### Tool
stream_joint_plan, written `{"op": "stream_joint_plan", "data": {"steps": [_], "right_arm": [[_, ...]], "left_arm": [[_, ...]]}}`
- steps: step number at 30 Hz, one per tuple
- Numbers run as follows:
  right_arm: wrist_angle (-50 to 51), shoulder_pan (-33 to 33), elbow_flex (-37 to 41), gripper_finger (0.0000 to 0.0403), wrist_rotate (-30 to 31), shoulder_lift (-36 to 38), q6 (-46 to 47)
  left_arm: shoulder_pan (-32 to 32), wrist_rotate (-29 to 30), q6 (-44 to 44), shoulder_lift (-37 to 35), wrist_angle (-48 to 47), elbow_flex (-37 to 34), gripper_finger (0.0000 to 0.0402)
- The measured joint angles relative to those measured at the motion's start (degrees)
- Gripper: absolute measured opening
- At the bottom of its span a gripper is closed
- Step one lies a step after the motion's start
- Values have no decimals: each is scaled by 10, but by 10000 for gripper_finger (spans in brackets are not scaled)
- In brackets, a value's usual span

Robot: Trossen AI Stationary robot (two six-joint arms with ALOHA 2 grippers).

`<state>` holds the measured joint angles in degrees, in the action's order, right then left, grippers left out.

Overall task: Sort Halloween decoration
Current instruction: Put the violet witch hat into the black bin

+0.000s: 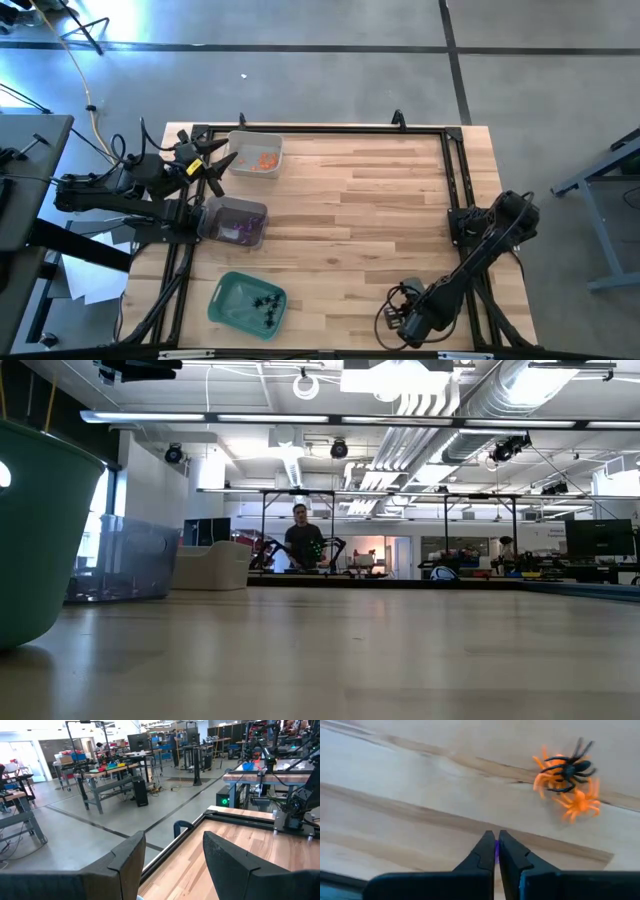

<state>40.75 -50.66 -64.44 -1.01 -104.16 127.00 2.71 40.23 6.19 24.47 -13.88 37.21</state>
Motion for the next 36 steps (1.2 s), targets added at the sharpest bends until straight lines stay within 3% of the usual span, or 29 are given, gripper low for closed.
{"op": "stream_joint_plan", "data": {"steps": [3,11,18,24,28,36], "right_arm": [[2,0,-8,1,48,1,-1],[2,32,-15,0,246,2,-84],[-54,130,-15,0,355,3,-278],[-231,243,-15,0,354,3,-551],[-362,314,-15,0,305,3,-714],[-562,414,-22,0,193,-33,-891]], "left_arm": [[0,0,0,0,0,0,186],[0,0,0,0,0,0,186],[0,0,0,0,0,0,186],[0,0,0,0,0,0,186],[0,0,0,0,0,0,186],[0,0,0,0,0,0,186]]}}
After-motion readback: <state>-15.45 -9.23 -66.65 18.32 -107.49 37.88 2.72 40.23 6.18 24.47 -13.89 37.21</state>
